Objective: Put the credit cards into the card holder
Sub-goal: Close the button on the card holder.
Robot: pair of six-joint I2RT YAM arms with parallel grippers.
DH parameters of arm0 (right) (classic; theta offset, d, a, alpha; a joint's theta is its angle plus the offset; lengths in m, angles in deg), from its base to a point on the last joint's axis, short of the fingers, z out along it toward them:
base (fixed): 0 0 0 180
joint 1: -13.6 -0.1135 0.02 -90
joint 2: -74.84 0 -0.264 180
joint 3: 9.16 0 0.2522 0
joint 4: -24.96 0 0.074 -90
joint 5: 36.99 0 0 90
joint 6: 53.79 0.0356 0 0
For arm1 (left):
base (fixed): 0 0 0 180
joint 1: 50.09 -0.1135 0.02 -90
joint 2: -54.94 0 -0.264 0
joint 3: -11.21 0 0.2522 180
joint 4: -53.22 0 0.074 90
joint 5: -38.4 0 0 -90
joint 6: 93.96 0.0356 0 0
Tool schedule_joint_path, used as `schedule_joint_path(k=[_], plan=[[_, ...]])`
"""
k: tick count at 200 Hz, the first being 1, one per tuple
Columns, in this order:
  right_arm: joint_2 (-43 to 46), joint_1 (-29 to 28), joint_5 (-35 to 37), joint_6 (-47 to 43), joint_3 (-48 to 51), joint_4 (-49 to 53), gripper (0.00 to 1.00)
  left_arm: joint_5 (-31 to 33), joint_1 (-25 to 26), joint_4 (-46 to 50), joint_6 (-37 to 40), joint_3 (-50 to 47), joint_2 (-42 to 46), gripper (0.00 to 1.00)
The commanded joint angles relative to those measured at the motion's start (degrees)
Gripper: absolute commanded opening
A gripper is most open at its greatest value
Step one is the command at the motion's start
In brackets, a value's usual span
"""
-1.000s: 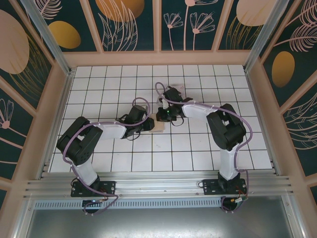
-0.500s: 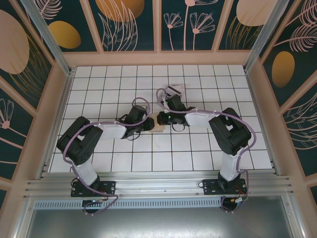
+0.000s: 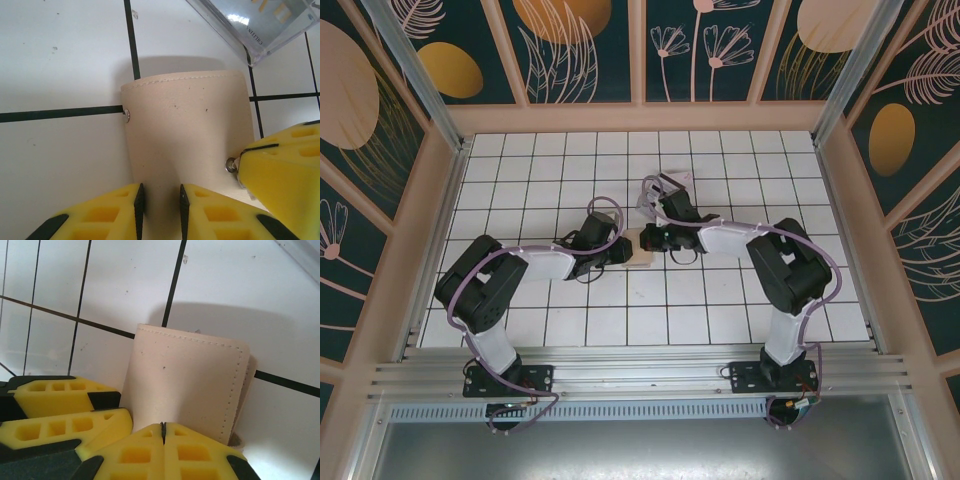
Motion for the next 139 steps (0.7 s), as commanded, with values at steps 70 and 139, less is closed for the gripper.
schedule_joint_path(k=[70,139], plan=[[0.15,0.08,-2.74,0.39,-3.63,1.99,0.03,-2.01,0.51,0.69,0.57,1.29,-1.82,0.28],[-2.83,-0.20,0.06,-1.45,-2.68,3.30,0.03,-2.04,0.60,1.17,0.88,1.90,-2.08,0.28]])
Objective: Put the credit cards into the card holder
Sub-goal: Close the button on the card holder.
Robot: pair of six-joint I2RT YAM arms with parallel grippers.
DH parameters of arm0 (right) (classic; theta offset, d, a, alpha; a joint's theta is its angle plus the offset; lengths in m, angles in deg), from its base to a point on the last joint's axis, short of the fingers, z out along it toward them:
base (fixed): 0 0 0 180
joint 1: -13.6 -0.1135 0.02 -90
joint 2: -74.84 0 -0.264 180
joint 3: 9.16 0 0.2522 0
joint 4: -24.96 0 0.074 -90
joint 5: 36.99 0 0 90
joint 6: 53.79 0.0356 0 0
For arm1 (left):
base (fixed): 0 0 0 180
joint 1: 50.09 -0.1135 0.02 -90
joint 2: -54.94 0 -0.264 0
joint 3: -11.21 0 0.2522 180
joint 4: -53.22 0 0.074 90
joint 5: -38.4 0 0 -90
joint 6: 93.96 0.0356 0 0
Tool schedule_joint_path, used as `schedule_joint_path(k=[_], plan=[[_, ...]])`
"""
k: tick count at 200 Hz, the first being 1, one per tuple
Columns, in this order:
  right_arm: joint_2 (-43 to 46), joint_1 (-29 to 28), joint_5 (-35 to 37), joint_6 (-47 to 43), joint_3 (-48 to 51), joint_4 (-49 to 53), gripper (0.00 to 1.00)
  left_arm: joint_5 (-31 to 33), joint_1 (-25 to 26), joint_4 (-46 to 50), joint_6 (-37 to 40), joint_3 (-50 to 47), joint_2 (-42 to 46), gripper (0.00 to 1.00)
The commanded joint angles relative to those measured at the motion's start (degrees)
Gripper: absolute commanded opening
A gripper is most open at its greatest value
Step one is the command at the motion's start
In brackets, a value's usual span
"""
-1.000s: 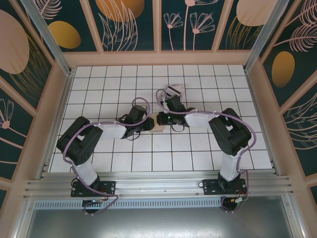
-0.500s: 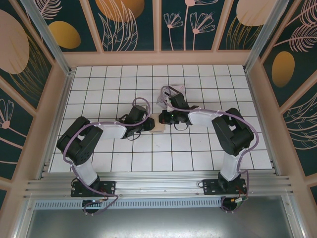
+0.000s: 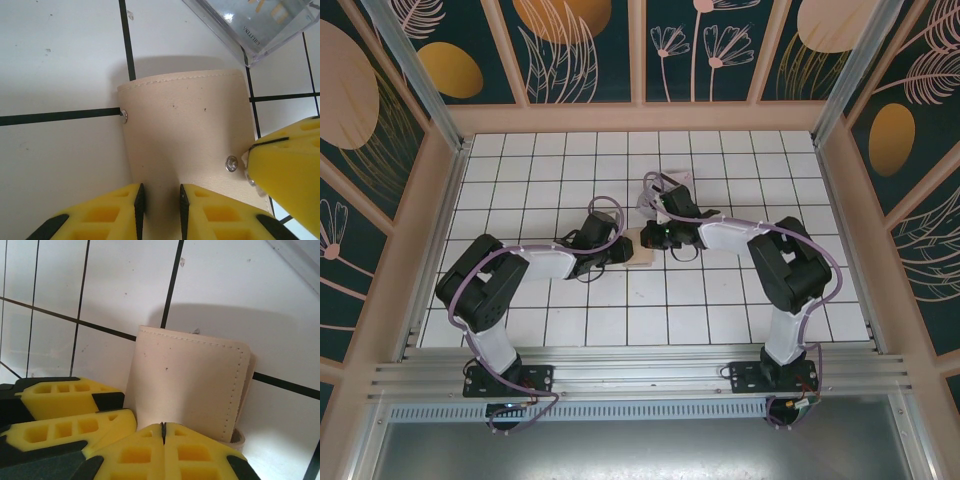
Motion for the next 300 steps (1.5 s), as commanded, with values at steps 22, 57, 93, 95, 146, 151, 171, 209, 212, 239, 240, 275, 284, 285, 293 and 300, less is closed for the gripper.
schedule_joint_path(k=[22,57,93,95,146,151,171,209,212,239,240,275,284,285,293,300], plan=[[-2.79,-0.62,0.02,-0.67,-1.00,-1.02,0.03,-1.60,0.53,1.39,0.78,1.53,-1.49,0.28],[-4.49,-0.44,1.65,-1.39,-1.94,-0.71,0.03,-1.32,0.56,1.95,1.13,2.02,-1.27,0.28],[-1.86,1.67,-0.32,-0.51,-0.38,-1.86,0.02,-1.32,0.53,1.91,1.10,1.71,-1.44,0.28],[-1.57,1.85,-0.64,-0.42,-0.32,-1.88,0.02,-1.32,0.52,1.94,1.06,1.71,-1.45,0.28],[1.16,3.34,-10.11,2.33,0.43,-4.72,0.03,-1.71,0.60,1.46,0.77,1.88,-1.42,0.28],[0.46,4.52,-11.80,2.85,0.47,-5.47,0.02,-1.86,0.61,1.33,0.67,1.96,-1.52,0.28],[-1.46,5.45,-16.43,5.81,1.74,-10.24,0.02,-2.11,0.64,1.94,0.92,2.67,-1.97,0.28],[-2.46,5.45,-16.50,4.74,1.58,-8.98,0.02,-1.48,0.61,2.38,1.18,2.37,-1.39,0.28],[-2.61,5.45,-16.40,4.52,1.45,-8.64,0.03,-1.42,0.62,2.30,1.18,2.26,-1.44,0.28],[-3.52,5.41,-15.68,3.77,1.77,-7.85,0.03,-1.67,0.67,1.92,1.19,2.25,-1.83,0.28],[-3.52,5.43,-15.68,3.77,1.80,-7.84,0.02,-1.67,0.68,1.87,1.19,2.24,-1.86,0.28],[-3.72,5.36,-13.92,3.18,2.40,-7.41,0.02,-1.63,0.60,1.93,1.25,2.15,-1.54,0.28],[-3.83,5.45,-13.37,3.07,2.53,-7.60,0.03,-1.57,0.65,1.91,1.26,2.18,-1.62,0.28],[-3.80,5.45,-13.34,3.07,2.53,-7.67,0.03,-1.58,0.62,1.87,1.27,2.16,-1.62,0.28],[-4.11,5.44,-13.14,3.16,2.50,-8.08,0.03,-1.63,0.64,1.86,1.27,2.25,-1.78,0.28],[-4.48,5.54,-13.13,3.28,2.37,-8.55,0.02,-1.75,0.60,1.80,1.19,2.41,-1.89,0.28]])
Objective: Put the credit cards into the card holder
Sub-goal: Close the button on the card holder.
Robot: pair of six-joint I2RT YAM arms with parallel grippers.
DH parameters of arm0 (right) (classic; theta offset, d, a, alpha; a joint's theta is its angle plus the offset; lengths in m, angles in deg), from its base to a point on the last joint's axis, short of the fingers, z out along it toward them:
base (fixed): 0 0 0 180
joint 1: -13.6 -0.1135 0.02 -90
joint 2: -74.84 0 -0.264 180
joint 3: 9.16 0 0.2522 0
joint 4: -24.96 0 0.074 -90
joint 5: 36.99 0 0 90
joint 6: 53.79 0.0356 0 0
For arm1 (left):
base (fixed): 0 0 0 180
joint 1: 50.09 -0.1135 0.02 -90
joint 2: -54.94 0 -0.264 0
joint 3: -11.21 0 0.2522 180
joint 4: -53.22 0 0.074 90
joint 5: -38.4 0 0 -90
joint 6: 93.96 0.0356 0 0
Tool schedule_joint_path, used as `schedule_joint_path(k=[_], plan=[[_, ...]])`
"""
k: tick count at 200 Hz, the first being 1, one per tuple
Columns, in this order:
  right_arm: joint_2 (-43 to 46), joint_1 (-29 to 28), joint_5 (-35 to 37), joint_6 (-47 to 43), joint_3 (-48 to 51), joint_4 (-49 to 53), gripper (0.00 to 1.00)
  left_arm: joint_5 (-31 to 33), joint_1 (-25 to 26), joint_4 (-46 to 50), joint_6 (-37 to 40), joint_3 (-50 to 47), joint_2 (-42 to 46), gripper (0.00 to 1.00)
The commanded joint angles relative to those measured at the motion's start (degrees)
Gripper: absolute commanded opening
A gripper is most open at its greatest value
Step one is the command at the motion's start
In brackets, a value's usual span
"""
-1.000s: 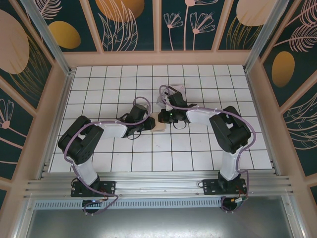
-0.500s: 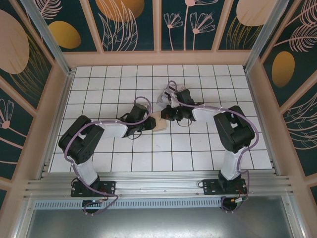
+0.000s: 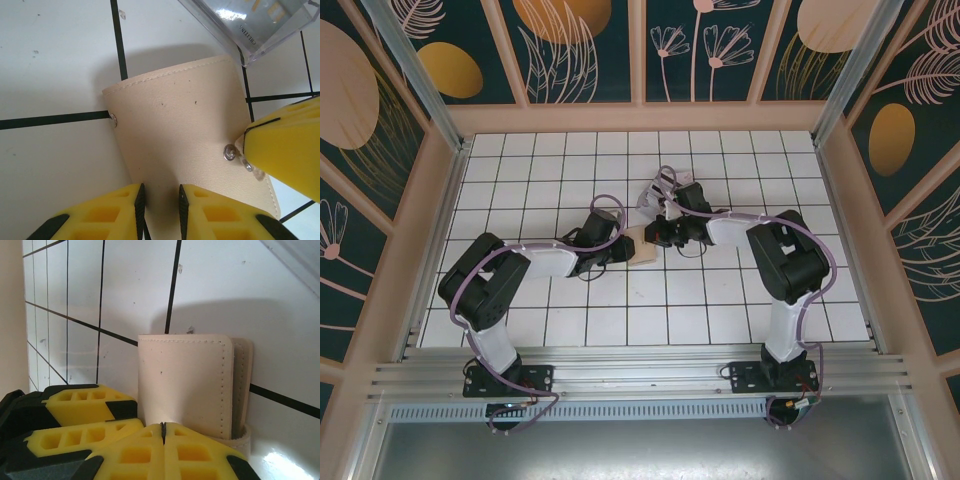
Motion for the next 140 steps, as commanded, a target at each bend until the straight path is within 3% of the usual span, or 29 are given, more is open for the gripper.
schedule_joint_path(k=[1,87,140], plan=[[-1.45,-0.19,0.39,-1.02,0.88,-1.68,0.02,-1.19,0.60,0.50,1.17,0.99,-1.30,0.28],[0.98,1.21,0.44,3.69,3.63,-8.53,0.02,-1.13,0.65,0.80,1.16,1.03,-1.08,0.28],[1.24,1.14,3.35,3.47,3.30,-7.41,0.02,-1.33,0.69,0.55,1.21,1.06,-1.17,0.28]])
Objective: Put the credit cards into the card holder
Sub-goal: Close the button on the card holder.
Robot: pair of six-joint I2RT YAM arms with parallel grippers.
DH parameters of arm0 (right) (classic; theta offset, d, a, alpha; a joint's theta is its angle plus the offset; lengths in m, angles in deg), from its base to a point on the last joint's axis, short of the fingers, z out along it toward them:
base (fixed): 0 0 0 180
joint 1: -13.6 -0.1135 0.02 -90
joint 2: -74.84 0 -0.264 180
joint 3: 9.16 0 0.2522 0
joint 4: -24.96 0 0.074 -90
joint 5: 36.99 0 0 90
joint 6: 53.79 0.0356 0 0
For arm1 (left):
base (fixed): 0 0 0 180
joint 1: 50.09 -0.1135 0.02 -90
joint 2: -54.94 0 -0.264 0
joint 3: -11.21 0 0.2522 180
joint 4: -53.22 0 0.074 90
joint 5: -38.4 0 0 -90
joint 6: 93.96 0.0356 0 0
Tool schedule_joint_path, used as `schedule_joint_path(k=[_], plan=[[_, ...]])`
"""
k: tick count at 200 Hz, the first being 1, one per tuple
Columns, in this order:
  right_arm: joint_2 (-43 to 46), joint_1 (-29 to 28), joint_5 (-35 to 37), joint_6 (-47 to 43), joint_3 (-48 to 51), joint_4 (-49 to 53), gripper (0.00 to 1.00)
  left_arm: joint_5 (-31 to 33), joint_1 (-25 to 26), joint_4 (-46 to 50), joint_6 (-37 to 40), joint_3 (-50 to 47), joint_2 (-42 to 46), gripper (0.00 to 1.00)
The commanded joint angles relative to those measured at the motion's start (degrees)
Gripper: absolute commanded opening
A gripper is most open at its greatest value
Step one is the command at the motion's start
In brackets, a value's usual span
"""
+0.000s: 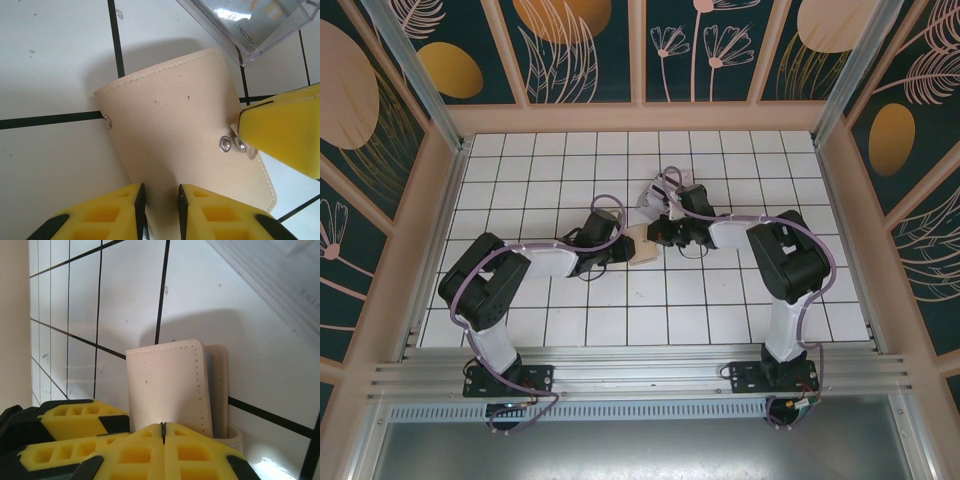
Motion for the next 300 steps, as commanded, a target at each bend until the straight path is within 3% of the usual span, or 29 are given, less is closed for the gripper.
schedule_joint_path(k=[1,89,170,222,300], plan=[[1.19,0.13,1.97,0.90,0.30,-0.93,0.01,-1.30,0.49,0.55,1.23,0.94,-1.12,0.28],[-0.22,-2.31,1.69,-0.96,-2.01,1.29,0.01,-0.96,0.51,0.88,1.34,1.08,-0.86,0.28],[-1.40,-2.75,7.15,-5.38,-3.03,6.83,0.01,-1.22,0.52,1.26,1.69,2.11,-1.54,0.28],[-2.58,-6.12,10.16,-7.00,-5.20,9.36,0.01,-1.14,0.52,1.61,1.82,2.31,-1.39,0.28],[0.14,-8.61,14.22,-7.79,-1.03,9.77,0.01,-1.57,0.47,1.15,1.86,2.75,-2.18,0.28]])
